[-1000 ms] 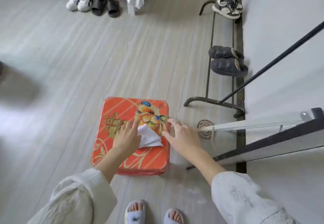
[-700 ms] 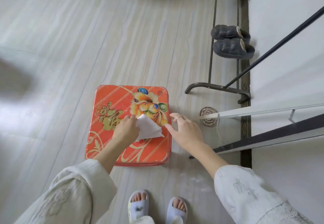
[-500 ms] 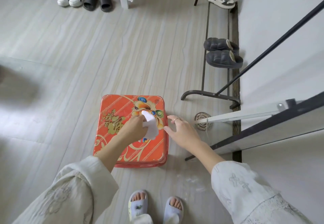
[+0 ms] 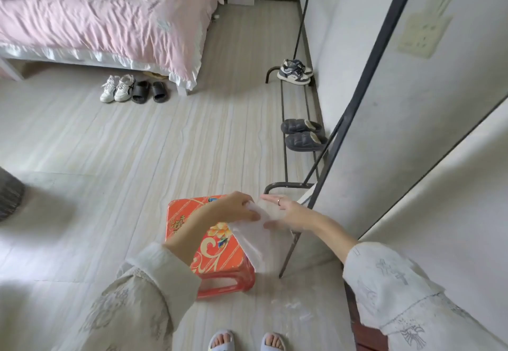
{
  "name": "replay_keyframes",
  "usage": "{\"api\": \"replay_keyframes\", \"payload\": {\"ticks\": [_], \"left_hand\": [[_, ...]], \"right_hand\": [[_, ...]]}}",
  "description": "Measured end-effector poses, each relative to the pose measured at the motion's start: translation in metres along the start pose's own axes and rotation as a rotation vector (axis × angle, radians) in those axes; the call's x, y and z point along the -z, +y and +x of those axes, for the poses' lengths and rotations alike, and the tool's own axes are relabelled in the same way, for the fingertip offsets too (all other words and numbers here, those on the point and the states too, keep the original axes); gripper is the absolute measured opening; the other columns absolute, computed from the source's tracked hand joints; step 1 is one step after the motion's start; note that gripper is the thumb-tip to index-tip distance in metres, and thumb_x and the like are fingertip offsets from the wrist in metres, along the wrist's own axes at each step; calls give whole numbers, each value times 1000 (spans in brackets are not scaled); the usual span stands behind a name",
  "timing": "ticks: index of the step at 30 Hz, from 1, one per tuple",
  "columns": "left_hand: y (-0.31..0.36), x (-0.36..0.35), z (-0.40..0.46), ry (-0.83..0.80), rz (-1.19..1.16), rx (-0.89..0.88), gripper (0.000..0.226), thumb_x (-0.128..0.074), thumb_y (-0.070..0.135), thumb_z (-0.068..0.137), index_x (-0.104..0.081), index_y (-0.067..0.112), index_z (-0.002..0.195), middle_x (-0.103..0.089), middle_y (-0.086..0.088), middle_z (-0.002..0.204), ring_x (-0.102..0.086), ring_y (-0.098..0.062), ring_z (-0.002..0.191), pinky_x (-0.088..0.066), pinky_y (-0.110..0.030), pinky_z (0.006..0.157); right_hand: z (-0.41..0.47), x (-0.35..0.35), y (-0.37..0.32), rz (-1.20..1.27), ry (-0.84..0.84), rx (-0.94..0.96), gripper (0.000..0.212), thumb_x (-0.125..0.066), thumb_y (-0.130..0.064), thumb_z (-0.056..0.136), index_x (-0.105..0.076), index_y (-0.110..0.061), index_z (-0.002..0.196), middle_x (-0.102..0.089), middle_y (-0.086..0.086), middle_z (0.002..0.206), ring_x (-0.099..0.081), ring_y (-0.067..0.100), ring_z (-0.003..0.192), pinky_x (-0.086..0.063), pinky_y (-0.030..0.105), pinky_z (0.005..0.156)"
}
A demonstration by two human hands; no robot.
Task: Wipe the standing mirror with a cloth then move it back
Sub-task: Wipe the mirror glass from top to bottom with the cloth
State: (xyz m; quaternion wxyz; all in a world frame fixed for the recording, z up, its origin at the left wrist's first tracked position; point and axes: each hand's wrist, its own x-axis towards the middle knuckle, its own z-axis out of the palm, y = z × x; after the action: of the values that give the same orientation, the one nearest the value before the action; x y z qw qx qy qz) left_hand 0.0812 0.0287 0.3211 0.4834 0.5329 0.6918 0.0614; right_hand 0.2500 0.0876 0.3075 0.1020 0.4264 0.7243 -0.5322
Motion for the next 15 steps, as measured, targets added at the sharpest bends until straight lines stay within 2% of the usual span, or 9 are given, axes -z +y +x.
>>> {"api": "replay_keyframes", "payload": {"ticks": [2, 3, 5, 6, 7, 9, 10, 12, 15], "left_hand": [[26, 5, -15, -2, -49, -45, 17, -60, 28, 85, -57, 11, 89, -49, 0, 77, -45, -13, 67, -35, -20, 55], [36, 7, -20, 5, -64, -69, 17, -60, 28, 85, -56, 11, 86, -49, -2, 78, -45, -14, 68, -35, -20, 55], [55, 8, -26, 75, -53, -120, 25, -61, 28, 84, -47, 11, 72, -42, -1, 69, -39, -13, 60, -30, -19, 50], [64, 8, -28, 142, -28, -144, 32, -63, 27, 84, -41, 12, 65, -38, 1, 64, -34, -12, 56, -27, -19, 48], [71, 7, -28, 212, -9, -166, 37, -64, 26, 83, -37, 13, 62, -35, 1, 63, -32, -12, 55, -25, -20, 47], [88, 6, -30, 314, -15, -209, 38, -66, 29, 83, -37, 16, 61, -37, 1, 63, -32, -12, 55, -25, -21, 48], [95, 6, -30, 348, -31, -227, 37, -66, 31, 82, -39, 17, 62, -38, 1, 65, -34, -13, 56, -27, -21, 49], [108, 11, -33, 417, -41, -256, 33, -66, 34, 81, -42, 19, 65, -43, 2, 68, -38, -13, 58, -31, -22, 49], [130, 19, -40, 541, 63, -359, 30, -66, 38, 80, -47, 16, 73, -46, 4, 69, -43, -16, 62, -35, -26, 52]], "right_hand": [[-26, 11, 0, 6, 9, -3, 64, -69, -29, 82, -40, -25, 139, -38, -7, 143, -38, 11, 130, -33, 17, 99], [-37, 17, 1, 14, 21, -5, 58, -69, -29, 82, -46, -23, 135, -48, -8, 133, -48, 6, 118, -41, 13, 90], [-58, 29, 4, 28, 64, 8, 44, -68, -30, 82, -56, -17, 123, -58, -14, 103, -55, -10, 84, -40, 4, 64], [-67, 35, 6, 47, 96, 15, 41, -68, -32, 82, -59, -16, 118, -58, -14, 95, -54, -12, 77, -41, 4, 64], [-74, 40, 8, 67, 133, 9, 40, -67, -36, 82, -60, -16, 117, -60, -11, 97, -57, -8, 81, -44, 10, 72], [-88, 49, 11, 104, 205, -8, 39, -64, -44, 82, -60, -18, 111, -64, 2, 106, -61, 16, 93, -50, 35, 88], [-95, 54, 11, 149, 221, -1, 35, -64, -45, 81, -60, -18, 103, -64, 7, 102, -60, 22, 89, -49, 40, 87], [-107, 62, 10, 327, 227, 29, 27, -68, -39, 79, -58, -17, 91, -62, 8, 92, -58, 21, 82, -50, 36, 79], [-128, 74, 4, 539, 322, 58, 26, -74, -31, 76, -58, -14, 90, -65, 3, 84, -65, 13, 69, -55, 26, 61]]}}
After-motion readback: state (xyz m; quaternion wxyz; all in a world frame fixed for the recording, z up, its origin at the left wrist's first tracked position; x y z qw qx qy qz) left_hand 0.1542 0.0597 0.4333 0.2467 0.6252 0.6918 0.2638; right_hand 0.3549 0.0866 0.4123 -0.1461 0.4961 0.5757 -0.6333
